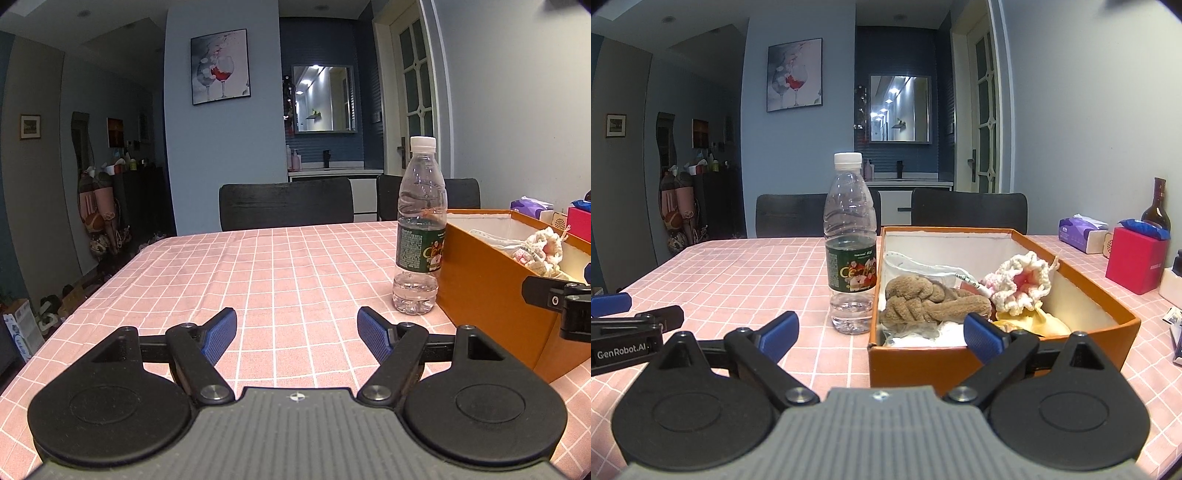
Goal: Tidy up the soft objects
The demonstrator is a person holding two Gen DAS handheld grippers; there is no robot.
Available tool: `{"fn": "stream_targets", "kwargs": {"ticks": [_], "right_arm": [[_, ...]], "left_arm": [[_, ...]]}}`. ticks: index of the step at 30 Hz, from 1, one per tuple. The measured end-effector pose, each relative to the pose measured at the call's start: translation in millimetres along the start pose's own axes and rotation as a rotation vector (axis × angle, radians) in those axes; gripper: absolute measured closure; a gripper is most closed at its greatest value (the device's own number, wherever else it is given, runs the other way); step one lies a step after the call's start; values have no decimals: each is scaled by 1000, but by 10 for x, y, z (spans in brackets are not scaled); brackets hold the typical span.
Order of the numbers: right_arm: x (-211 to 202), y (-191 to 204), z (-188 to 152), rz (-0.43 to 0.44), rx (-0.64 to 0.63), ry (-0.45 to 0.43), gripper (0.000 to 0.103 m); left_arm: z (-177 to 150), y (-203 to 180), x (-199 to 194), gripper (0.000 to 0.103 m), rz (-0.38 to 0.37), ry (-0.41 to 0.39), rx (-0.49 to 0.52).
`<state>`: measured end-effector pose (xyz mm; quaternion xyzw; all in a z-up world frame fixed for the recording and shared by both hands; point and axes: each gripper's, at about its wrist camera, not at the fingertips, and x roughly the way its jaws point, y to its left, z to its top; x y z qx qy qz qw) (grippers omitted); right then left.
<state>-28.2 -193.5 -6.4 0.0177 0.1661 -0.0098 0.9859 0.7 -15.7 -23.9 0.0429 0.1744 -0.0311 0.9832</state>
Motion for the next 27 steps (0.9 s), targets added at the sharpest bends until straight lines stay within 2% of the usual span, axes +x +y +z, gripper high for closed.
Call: {"fn": "stream_targets", "kwargs": {"ticks": [27], "right_arm": [[-4,5,6,-5,-8,-6,9]], "left_arm": [[53,-33,-41,16,-29,-1,-5]]}}
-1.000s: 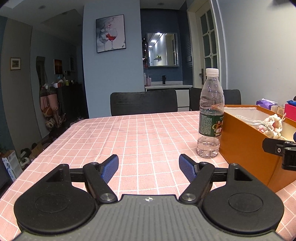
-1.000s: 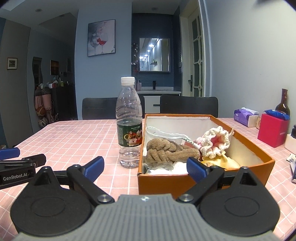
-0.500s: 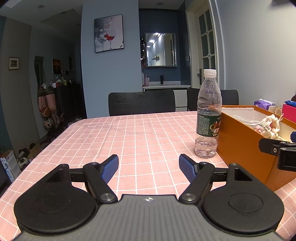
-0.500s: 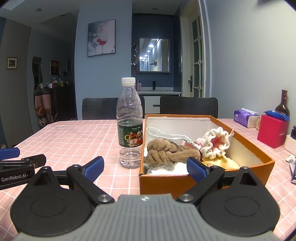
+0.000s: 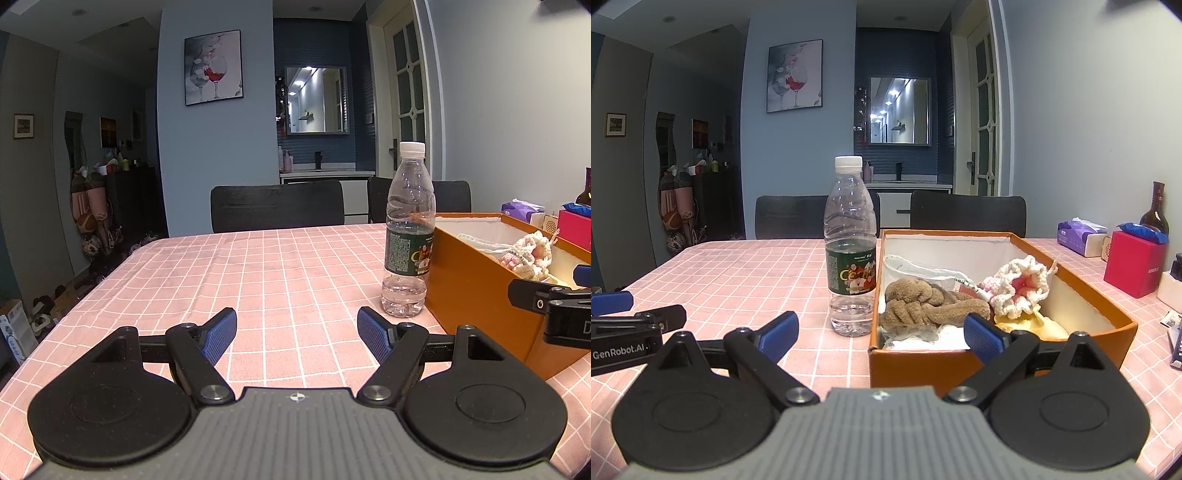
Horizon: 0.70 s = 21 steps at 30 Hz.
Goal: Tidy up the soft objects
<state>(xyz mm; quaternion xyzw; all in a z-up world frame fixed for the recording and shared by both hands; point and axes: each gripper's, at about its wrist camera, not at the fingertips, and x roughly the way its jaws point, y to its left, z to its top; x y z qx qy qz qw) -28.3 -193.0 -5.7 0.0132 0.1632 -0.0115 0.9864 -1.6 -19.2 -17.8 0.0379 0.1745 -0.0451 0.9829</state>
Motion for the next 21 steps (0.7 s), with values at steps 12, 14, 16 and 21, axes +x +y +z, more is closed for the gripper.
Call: {"fn": "stream_targets", "kwargs": {"ticks": [12,14,16,21], "right_arm": [[-4,-10,4,-3,-1,-2,9],[-4,-9,1,-2,-2,-2,9],[-2,-7,1,-3,-1,-1,9],[3,-5,-5,-2,-2,1,9]], "left_arm": [[14,-8,-9,16,-8,0,-5],[15,-7,-9,16,-8,1,-6],[18,-6,-10,16,-5,1,-5],[18,-5,-12,16,-6,1,-5]]}}
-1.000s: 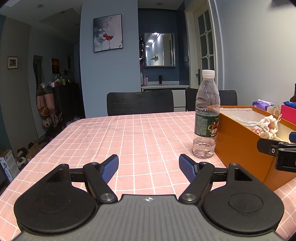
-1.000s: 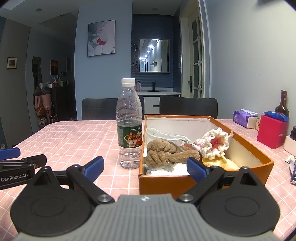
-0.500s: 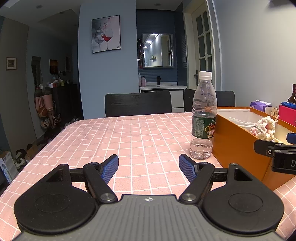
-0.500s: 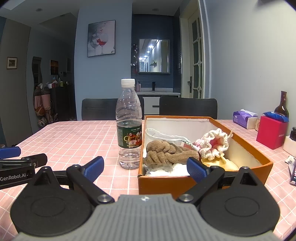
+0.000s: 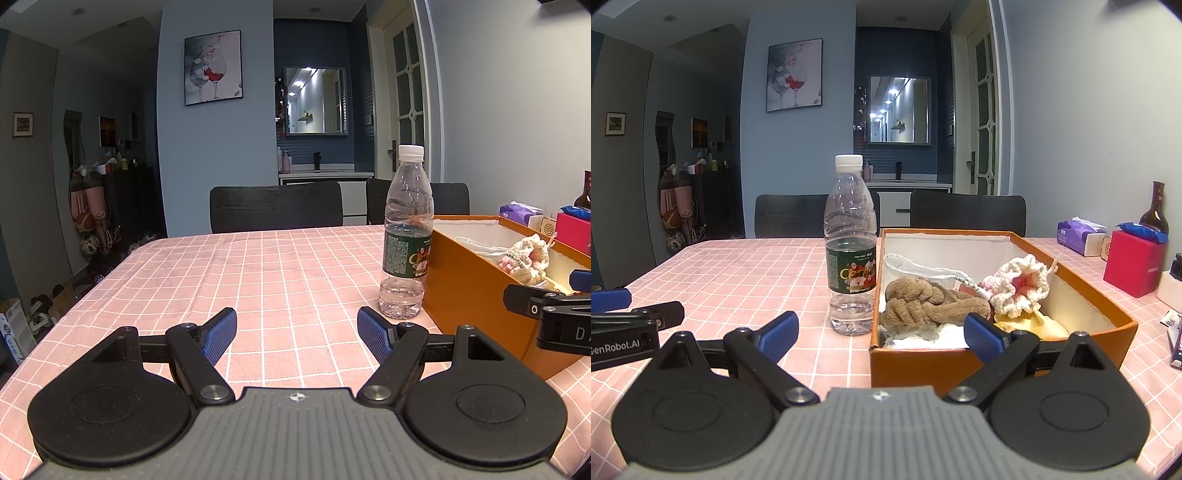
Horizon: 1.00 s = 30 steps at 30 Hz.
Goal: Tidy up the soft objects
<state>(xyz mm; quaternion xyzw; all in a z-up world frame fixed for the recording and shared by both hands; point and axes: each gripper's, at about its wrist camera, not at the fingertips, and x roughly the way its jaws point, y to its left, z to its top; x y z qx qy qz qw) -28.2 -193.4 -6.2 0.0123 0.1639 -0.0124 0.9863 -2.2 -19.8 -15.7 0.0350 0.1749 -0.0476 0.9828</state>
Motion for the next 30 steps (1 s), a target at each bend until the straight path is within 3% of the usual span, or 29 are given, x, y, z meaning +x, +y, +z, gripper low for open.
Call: {"fn": "stream_targets", "kwargs": {"ticks": [30], "right_arm": [[22,20,-18,3,-3,6,9]], "left_arm": [[-7,-3,-10,16,-2,-1,4]]}}
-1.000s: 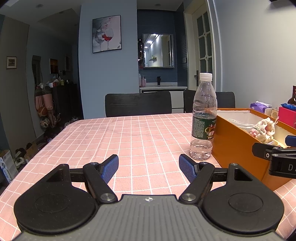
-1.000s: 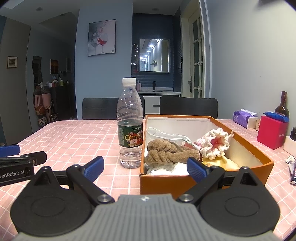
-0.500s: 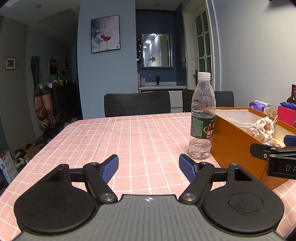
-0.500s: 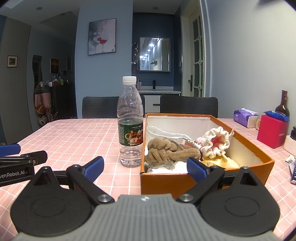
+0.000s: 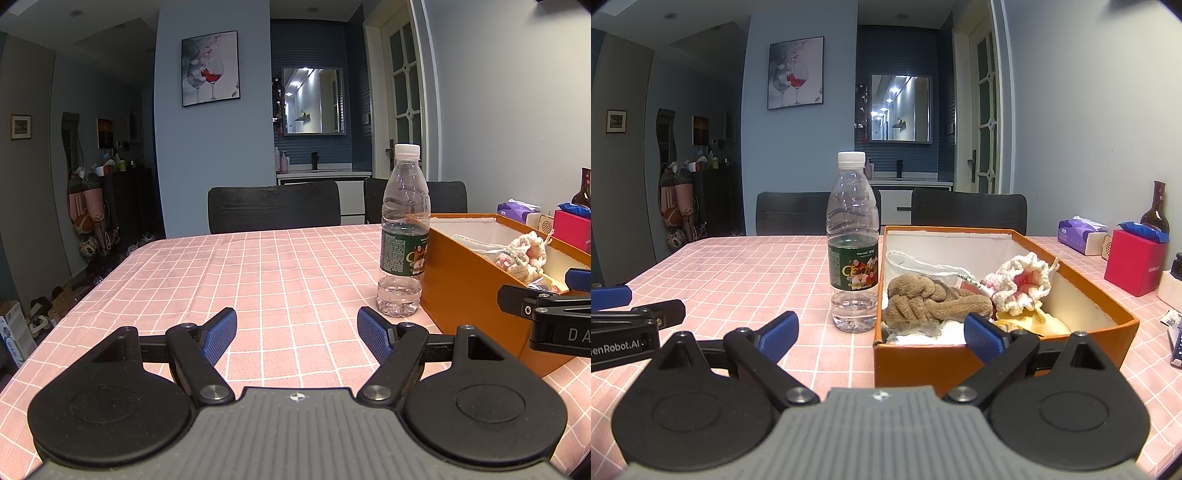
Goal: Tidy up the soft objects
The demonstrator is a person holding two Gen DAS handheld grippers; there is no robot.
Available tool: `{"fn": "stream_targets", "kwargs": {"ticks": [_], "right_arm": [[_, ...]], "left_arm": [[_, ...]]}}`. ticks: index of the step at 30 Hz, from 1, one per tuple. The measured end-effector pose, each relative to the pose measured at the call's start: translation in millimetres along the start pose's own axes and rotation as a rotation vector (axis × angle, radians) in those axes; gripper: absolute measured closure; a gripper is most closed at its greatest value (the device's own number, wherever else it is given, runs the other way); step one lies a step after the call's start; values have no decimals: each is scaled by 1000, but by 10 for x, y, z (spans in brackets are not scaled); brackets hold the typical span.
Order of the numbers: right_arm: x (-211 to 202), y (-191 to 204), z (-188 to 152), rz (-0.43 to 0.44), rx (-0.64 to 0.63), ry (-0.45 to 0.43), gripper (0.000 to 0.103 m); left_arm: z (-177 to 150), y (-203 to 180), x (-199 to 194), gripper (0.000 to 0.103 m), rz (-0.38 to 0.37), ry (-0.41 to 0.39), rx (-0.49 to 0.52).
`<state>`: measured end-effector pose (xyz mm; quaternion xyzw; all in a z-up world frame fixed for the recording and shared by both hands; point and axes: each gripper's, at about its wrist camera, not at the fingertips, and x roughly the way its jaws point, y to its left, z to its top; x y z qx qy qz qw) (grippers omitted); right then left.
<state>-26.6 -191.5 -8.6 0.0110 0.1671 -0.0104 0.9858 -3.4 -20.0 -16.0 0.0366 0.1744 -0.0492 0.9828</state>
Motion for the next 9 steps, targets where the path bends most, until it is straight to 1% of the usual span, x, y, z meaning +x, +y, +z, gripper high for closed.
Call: {"fn": "stream_targets", "kwargs": {"ticks": [9], "right_arm": [[0,6,-5,2,-3,1,9]], "left_arm": [[-9,15,-12,16,0,-2,3]]}}
